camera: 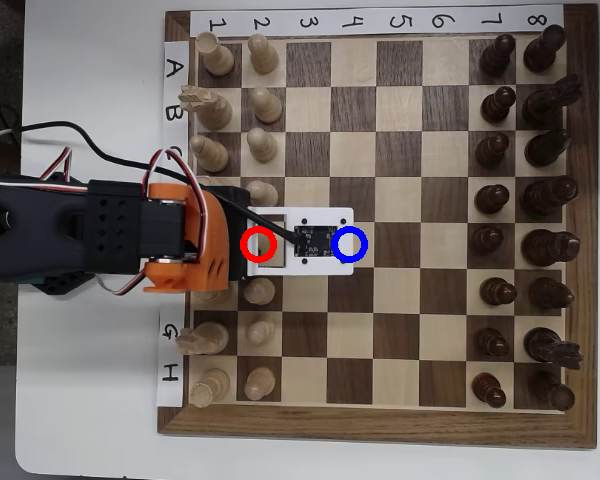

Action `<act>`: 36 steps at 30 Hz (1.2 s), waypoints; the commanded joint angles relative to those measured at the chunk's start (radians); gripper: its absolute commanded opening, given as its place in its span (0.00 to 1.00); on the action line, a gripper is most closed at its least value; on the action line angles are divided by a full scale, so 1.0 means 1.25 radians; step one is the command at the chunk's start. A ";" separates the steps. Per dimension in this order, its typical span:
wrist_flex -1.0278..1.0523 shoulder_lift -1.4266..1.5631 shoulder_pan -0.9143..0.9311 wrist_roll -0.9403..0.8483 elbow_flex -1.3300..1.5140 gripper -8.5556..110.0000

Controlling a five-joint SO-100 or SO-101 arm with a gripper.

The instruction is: Move the piece to destination

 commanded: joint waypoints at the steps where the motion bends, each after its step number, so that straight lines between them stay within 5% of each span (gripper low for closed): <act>1: 0.015 0.027 0.007 0.004 -0.037 0.07; 36: 0.215 -0.032 -0.064 0.006 -0.476 0.07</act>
